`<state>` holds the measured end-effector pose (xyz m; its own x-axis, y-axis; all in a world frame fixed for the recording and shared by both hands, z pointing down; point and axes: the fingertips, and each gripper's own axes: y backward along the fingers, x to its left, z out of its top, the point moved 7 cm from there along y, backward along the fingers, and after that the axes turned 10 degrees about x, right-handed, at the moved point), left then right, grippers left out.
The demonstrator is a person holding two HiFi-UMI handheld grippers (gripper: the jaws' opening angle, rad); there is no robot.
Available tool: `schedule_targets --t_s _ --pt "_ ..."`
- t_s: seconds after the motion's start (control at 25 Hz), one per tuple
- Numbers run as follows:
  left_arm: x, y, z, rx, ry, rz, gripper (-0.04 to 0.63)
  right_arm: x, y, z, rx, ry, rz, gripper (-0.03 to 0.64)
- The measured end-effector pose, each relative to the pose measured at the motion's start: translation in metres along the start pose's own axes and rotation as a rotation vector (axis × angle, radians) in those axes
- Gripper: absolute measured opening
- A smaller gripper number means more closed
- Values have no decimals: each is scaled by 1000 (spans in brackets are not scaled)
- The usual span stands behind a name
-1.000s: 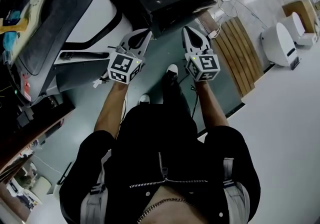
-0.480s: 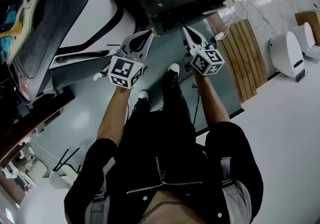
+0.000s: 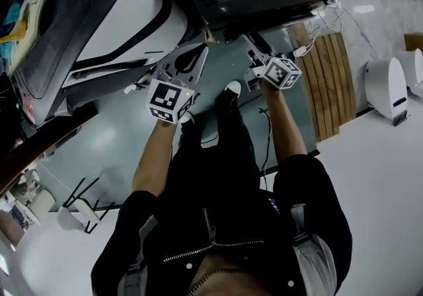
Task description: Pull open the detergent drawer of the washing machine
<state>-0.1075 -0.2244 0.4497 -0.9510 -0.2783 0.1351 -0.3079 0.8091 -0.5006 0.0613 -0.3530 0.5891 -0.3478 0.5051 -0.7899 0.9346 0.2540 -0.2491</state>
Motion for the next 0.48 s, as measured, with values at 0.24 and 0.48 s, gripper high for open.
schedule_targets --t_s 0.24,0.48 --pt "13 5 -20 34 43 61 18 -34 -15 3 -20 -118 94 316" --pt "22 13 -37 68 74 104 18 -68 -23 7 -84 -228 179 329"
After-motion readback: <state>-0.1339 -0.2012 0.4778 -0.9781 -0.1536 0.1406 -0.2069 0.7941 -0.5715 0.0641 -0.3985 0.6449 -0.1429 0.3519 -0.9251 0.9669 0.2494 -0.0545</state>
